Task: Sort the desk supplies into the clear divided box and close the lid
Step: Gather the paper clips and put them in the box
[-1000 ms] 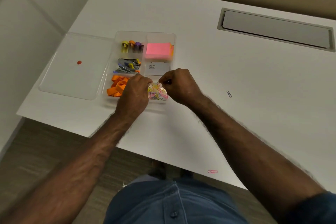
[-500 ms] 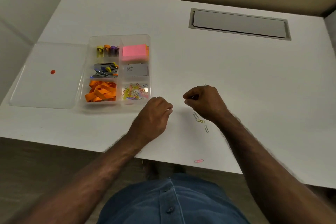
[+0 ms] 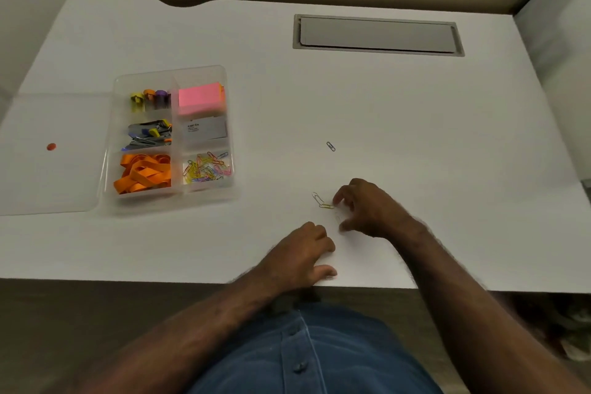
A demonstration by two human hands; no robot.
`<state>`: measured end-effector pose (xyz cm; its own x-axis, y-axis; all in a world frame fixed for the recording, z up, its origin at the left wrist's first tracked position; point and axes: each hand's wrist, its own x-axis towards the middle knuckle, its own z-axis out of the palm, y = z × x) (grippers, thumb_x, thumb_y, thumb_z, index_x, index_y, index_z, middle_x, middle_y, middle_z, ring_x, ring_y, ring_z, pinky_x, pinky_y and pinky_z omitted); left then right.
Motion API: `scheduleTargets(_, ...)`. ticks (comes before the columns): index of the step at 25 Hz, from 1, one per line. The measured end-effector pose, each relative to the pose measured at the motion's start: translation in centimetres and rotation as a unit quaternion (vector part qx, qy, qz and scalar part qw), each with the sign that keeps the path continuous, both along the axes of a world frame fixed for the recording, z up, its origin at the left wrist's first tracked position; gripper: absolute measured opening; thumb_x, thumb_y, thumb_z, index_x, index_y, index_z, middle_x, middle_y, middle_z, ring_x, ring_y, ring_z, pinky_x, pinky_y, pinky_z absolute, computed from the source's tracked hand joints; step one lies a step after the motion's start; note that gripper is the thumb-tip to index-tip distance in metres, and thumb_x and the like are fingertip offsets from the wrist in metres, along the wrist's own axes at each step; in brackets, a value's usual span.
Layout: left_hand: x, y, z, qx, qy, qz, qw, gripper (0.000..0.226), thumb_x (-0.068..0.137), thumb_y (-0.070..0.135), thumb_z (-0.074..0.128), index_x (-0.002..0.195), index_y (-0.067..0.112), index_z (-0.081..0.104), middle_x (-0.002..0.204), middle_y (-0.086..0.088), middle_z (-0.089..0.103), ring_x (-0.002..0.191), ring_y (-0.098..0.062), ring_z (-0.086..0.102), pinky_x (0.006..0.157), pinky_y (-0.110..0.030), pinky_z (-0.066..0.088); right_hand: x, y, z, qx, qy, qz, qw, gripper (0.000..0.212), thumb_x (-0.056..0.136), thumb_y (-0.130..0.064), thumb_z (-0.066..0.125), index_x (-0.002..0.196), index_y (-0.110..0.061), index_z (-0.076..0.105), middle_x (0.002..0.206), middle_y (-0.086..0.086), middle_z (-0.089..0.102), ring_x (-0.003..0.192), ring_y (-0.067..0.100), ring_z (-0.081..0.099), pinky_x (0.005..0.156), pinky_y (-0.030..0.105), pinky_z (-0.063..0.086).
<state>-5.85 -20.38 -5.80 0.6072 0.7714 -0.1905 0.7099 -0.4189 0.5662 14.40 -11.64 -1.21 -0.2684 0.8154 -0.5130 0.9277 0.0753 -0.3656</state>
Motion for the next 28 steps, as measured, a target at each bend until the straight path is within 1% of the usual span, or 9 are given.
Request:
scheduleTargets(4, 0.9, 0.3, -0.3, 0.024, 0.001, -0.013, 1.000, 0.037, 0.091, 0.053, 0.065, 0.117, 0.027, 0.064, 0.114, 0.005, 0.061, 0.103, -0.013, 0.050, 0.082, -0.031, 0.051, 0.7, -0.7, -0.6, -0.006, 0.014, 0.006, 1.000, 0.040, 0.069, -0.029, 0.090, 0.101, -0.033, 0.067, 0.098, -0.012, 0.055, 0.090, 0.010, 0.057, 0.076, 0.027, 0.050)
scheduleTargets(9, 0.5, 2.9, -0.4, 0.062, -0.022, 0.059, 0.996, 0.015, 0.097, 0.034, 0.063, 0.101, 0.020, 0.069, 0.099, 0.002, 0.062, 0.095, -0.015, 0.051, 0.081, -0.037, 0.051, 0.6, 0.2, -0.7, -0.030, 0.044, -0.029, 0.998, 0.024, 0.072, -0.025, 0.091, 0.091, -0.028, 0.077, 0.086, -0.013, 0.065, 0.082, 0.008, 0.062, 0.066, 0.021, 0.047)
scheduleTargets(13, -0.2, 5.7, 0.2, 0.141, -0.007, 0.088, 0.986, 0.019, 0.094, 0.015, 0.069, 0.112, 0.009, 0.072, 0.109, -0.008, 0.066, 0.103, -0.027, 0.057, 0.084, -0.043, 0.053, 0.6, 0.8, -0.5, -0.038, 0.061, -0.058, 0.996, 0.016, 0.073, -0.022, 0.089, 0.085, -0.026, 0.079, 0.080, -0.012, 0.071, 0.078, 0.009, 0.066, 0.067, 0.023, 0.051)
scheduleTargets(16, -0.6, 7.0, 0.4, 0.137, 0.008, 0.049, 0.989, 0.041, 0.093, 0.020, 0.068, 0.132, 0.007, 0.064, 0.128, -0.009, 0.062, 0.119, -0.029, 0.055, 0.097, -0.043, 0.050, 0.4, 0.4, -0.4, 0.007, 0.072, -0.073, 0.995, 0.023, 0.073, -0.030, 0.088, 0.092, -0.028, 0.075, 0.082, -0.014, 0.067, 0.078, 0.008, 0.062, 0.067, 0.022, 0.047)
scheduleTargets(18, -1.0, 7.6, 0.5, 0.123, 0.025, 0.006, 0.992, 0.047, 0.093, 0.024, 0.066, 0.137, 0.009, 0.059, 0.134, -0.007, 0.057, 0.124, -0.027, 0.050, 0.102, -0.040, 0.047, 0.0, 0.0, -0.5, 0.033, 0.071, -0.070, 0.994, 0.034, 0.073, -0.035, 0.088, 0.102, -0.029, 0.072, 0.089, -0.014, 0.063, 0.081, 0.007, 0.059, 0.071, 0.024, 0.047)
scheduleTargets(20, -1.4, 8.0, 0.4, 0.114, 0.020, -0.019, 0.993, 0.043, 0.092, 0.022, 0.066, 0.133, 0.012, 0.060, 0.133, -0.004, 0.054, 0.122, -0.024, 0.048, 0.100, -0.036, 0.047, -0.5, -0.3, -0.7, 0.056, 0.067, -0.057, 0.995, 0.033, 0.077, -0.035, 0.087, 0.106, -0.029, 0.074, 0.092, -0.012, 0.064, 0.083, 0.008, 0.059, 0.073, 0.024, 0.046)
scheduleTargets(22, -1.7, 8.3, 0.3, 0.110, 0.000, -0.024, 0.994, 0.034, 0.093, 0.019, 0.066, 0.126, 0.013, 0.064, 0.127, -0.002, 0.056, 0.118, -0.022, 0.050, 0.095, -0.034, 0.049, -1.0, -0.4, -0.9, 0.070, 0.064, -0.047, 0.994, 0.021, 0.081, -0.033, 0.083, 0.101, -0.028, 0.078, 0.094, -0.009, 0.070, 0.085, 0.011, 0.063, 0.072, 0.025, 0.047)
scheduleTargets(25, -2.1, 8.5, 0.3, 0.108, -0.005, -0.013, 0.994, 0.023, 0.098, 0.019, 0.065, 0.118, 0.011, 0.071, 0.115, -0.002, 0.060, 0.107, -0.020, 0.055, 0.082, -0.039, 0.054, -2.0, -0.4, -0.8, 0.059, 0.058, -0.068, 0.994, 0.010, 0.084, -0.028, 0.077, 0.093, -0.026, 0.081, 0.093, -0.008, 0.076, 0.085, 0.013, 0.068, 0.070, 0.026, 0.051)
scheduleTargets(28, -2.4, 9.0, 0.3, 0.075, 0.004, 0.007, 0.997, 0.021, 0.099, 0.028, 0.063, 0.111, 0.013, 0.072, 0.107, -0.001, 0.059, 0.100, -0.018, 0.054, 0.081, -0.041, 0.052, -2.7, -0.1, -0.6, 0.038, 0.037, -0.089, 0.995, 0.008, 0.083, -0.025, 0.073, 0.087, -0.025, 0.079, 0.090, -0.008, 0.076, 0.083, 0.015, 0.069, 0.071, 0.029, 0.057)
